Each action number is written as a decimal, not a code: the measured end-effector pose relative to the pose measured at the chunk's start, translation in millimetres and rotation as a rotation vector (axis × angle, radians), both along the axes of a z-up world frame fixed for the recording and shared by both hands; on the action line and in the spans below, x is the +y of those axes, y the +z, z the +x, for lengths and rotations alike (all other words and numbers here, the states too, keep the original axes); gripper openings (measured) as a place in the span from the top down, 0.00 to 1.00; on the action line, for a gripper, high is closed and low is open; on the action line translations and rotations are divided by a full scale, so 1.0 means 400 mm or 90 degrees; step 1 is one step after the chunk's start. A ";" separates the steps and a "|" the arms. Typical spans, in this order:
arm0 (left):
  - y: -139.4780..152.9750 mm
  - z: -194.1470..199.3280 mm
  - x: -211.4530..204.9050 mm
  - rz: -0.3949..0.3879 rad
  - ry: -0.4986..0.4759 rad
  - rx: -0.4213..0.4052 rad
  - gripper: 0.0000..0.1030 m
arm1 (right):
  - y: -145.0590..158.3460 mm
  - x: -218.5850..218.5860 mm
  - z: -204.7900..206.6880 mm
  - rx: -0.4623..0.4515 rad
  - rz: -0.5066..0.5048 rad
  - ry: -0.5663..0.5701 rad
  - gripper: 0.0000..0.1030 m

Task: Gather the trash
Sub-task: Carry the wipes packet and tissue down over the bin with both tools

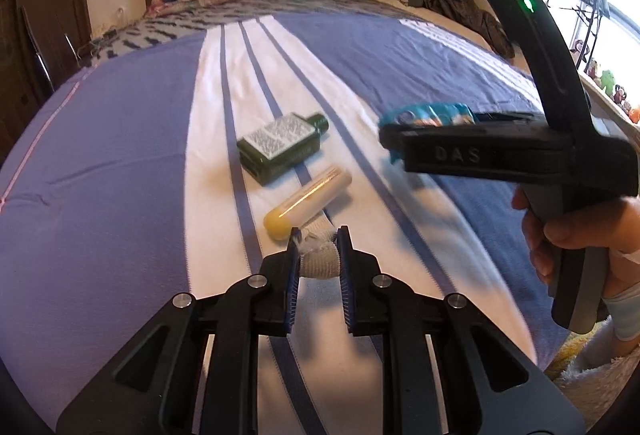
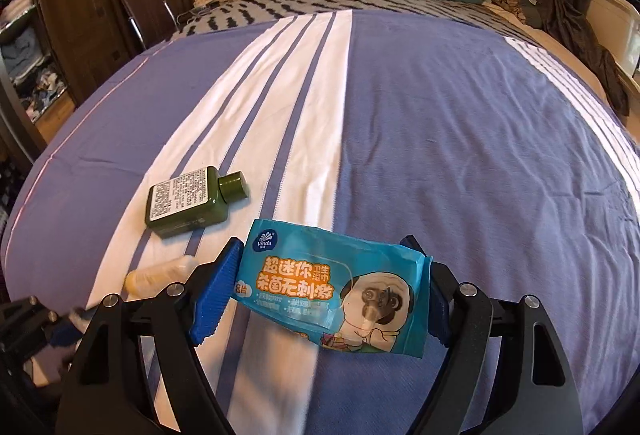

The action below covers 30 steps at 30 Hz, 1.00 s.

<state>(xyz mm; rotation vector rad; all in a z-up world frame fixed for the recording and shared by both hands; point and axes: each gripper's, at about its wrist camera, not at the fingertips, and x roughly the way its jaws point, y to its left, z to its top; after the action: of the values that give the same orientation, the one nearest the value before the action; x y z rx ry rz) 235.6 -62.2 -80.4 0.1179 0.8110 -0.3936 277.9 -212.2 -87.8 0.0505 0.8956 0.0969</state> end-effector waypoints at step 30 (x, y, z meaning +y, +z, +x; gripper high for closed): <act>0.145 -0.458 0.077 -0.041 -0.002 -0.081 0.84 | 0.179 -0.019 -0.555 -0.122 0.020 0.018 0.22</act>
<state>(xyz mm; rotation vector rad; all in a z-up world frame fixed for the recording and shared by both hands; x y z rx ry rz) 52.5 -31.5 -22.2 0.0833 0.6724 -0.4110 55.9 -219.7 -16.3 0.0564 0.7030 0.1395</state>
